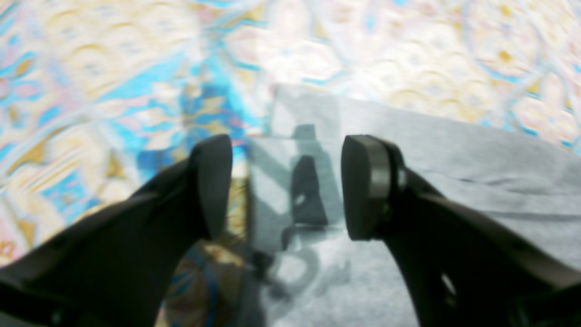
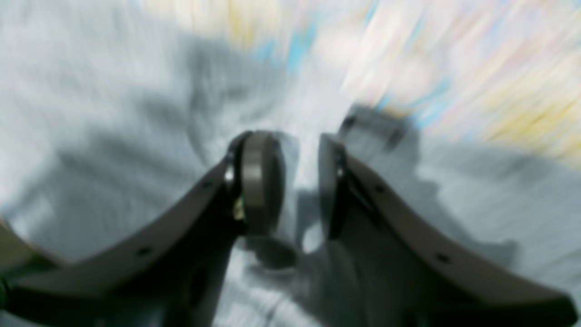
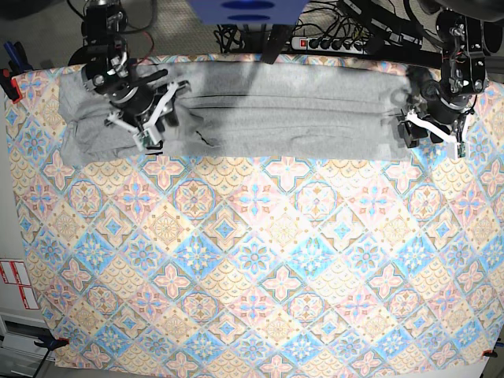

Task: Fold the T-shirt properly
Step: 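Pull the grasped side end with the right gripper to straighten the band, then grasp the opposite end of the folded band with the left gripper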

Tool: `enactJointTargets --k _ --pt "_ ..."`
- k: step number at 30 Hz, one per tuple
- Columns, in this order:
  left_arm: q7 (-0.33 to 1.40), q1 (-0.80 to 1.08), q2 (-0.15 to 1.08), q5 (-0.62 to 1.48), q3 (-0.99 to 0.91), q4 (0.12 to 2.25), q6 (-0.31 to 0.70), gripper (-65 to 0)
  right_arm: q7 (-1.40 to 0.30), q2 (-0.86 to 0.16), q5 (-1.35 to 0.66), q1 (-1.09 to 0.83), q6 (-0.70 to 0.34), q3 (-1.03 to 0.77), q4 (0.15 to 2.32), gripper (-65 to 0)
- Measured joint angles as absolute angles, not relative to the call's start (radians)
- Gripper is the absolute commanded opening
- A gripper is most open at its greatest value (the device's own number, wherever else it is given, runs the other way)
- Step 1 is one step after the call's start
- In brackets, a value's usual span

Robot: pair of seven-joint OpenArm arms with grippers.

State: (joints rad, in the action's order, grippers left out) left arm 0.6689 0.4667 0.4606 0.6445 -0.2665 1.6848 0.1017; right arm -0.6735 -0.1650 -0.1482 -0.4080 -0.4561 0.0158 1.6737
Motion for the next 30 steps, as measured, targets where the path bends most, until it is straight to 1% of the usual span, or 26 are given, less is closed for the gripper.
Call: enactJointTargets --k 7,12,16,19,21,30 --pt "0.673 0.475 0.464 0.645 -0.266 1.685 0.105 -25.7 -0.64 -0.165 -0.163 -0.399 -0.46 0.019 1.587 -47.4" --pt "0.811 0.467 0.488 0.645 -0.263 1.685 0.11 -25.4 -0.651 -0.164 -0.165 -0.382 -0.461 0.019 1.582 -47.4" --pt "0.866 0.409 0.501 0.64 -0.265 1.676 0.109 -25.4 -0.648 -0.163 -0.162 -0.383 -0.46 0.019 1.582 -47.4" --pt "0.917 0.386 0.534 0.652 -0.26 1.641 0.118 -25.4 -0.647 -0.164 -0.163 -0.383 -0.46 0.019 1.582 -47.4" --pt "0.939 0.374 0.542 0.628 -0.26 1.61 0.102 -25.4 -0.648 -0.164 -0.162 -0.383 -0.459 0.019 1.583 -47.4" --pt "0.935 0.361 0.538 0.628 -0.25 1.567 0.105 -25.4 -0.649 -0.163 -0.162 -0.383 -0.459 0.018 1.584 -47.4"
